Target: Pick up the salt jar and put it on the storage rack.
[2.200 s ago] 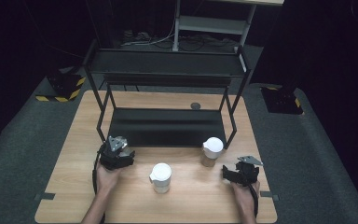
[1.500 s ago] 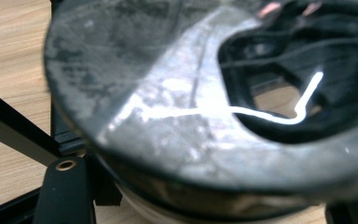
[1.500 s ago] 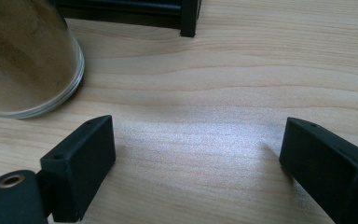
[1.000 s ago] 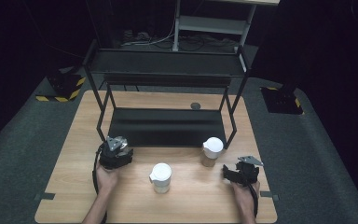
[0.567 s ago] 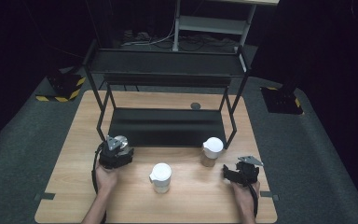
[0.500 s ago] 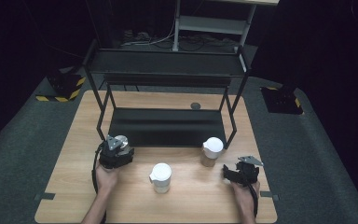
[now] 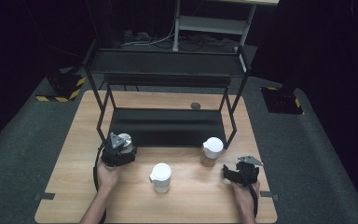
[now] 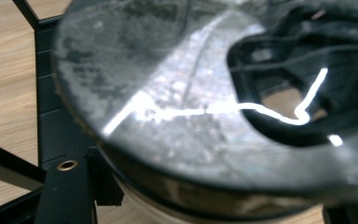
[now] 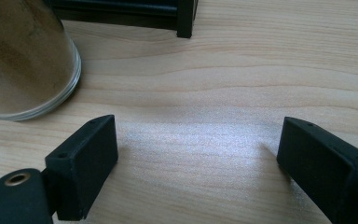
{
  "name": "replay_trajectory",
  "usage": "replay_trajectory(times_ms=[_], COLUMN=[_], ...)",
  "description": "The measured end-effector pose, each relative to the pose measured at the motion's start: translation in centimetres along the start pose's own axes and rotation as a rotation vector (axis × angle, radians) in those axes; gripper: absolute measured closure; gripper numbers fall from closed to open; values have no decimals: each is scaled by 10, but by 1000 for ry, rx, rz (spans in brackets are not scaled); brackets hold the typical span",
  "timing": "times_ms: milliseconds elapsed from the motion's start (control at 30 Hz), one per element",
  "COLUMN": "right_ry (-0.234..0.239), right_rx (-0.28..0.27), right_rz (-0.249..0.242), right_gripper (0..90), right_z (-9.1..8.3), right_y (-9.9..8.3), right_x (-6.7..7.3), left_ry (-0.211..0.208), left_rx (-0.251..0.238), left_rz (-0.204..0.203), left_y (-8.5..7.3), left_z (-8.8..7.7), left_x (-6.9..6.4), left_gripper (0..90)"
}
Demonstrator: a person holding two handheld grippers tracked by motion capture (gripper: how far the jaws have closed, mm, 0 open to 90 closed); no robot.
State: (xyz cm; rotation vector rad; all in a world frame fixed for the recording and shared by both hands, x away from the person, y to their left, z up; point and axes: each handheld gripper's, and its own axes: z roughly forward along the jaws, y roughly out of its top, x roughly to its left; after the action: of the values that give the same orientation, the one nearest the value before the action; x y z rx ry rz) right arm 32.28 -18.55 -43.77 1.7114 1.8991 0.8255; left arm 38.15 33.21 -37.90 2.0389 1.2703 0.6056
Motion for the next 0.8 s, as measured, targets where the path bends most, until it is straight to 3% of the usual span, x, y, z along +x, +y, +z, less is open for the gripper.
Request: replay_trajectory(times_ms=[367, 800], right_ry=[0, 0], right_rx=[0, 0], right_rz=[0, 1], right_gripper=[121, 121], right_z=[0, 0], right_y=[0, 0], right_x=[0, 0], left_ry=[-21, -44], left_rx=[3, -2], left_rz=[10, 26], left_y=[8, 33], left_z=[5, 10], left_x=[-1, 1], left_gripper=[310, 310])
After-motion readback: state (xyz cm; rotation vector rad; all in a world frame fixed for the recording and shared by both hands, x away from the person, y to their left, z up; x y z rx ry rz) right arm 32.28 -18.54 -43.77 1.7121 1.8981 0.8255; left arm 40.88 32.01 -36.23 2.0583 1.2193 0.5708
